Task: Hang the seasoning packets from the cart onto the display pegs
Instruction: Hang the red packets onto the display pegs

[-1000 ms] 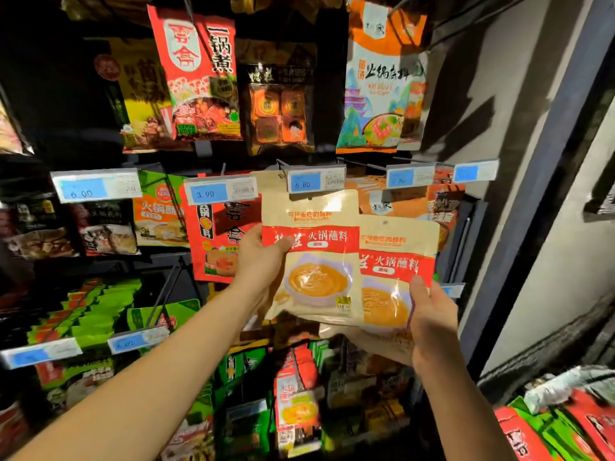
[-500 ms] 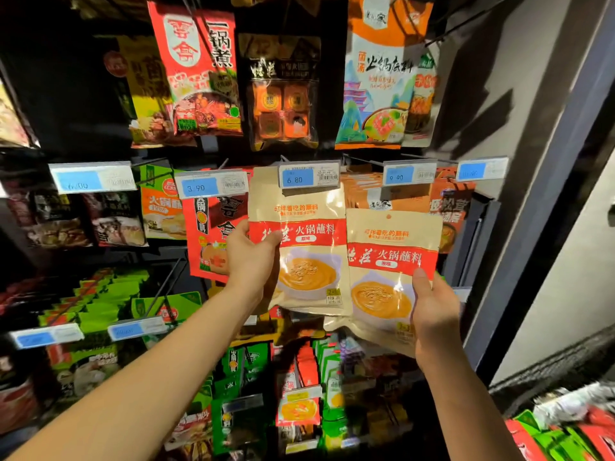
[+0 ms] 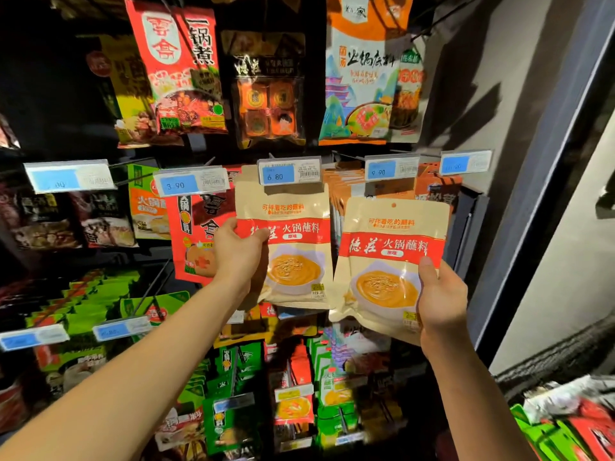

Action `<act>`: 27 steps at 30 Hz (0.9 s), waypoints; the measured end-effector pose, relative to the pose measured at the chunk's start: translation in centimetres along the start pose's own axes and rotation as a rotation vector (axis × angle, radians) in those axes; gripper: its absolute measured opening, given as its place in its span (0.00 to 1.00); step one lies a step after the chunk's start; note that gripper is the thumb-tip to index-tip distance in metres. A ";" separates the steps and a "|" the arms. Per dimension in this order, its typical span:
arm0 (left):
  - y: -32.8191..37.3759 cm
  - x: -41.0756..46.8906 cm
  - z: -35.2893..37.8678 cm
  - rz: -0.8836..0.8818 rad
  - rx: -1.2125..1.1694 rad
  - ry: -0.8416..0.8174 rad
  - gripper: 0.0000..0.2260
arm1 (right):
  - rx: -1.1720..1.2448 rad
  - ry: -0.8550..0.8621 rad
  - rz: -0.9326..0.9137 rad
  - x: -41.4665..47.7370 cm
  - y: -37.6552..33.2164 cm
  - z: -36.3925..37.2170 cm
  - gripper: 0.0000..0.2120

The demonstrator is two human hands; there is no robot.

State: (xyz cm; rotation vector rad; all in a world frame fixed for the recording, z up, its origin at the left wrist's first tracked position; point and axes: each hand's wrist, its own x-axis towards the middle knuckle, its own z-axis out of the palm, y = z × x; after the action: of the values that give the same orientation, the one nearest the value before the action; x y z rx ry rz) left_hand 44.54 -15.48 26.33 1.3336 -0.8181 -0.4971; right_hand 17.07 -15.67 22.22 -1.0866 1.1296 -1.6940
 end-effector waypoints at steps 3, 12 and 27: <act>0.0 -0.3 0.0 0.011 -0.051 0.015 0.12 | 0.010 -0.003 -0.003 0.3 -0.1 -0.1 0.15; 1.3 0.1 0.0 0.029 -0.038 -0.037 0.10 | 0.001 -0.008 -0.011 1.0 -0.5 0.1 0.14; 1.1 0.6 0.0 -0.052 -0.053 0.004 0.11 | 0.022 -0.017 -0.003 2.1 -0.7 -0.3 0.13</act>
State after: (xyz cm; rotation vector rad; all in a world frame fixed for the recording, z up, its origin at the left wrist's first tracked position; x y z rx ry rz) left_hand 44.75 -15.72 27.58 1.3089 -0.7635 -0.5540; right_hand 16.10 -17.33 23.25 -1.0885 1.0967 -1.6924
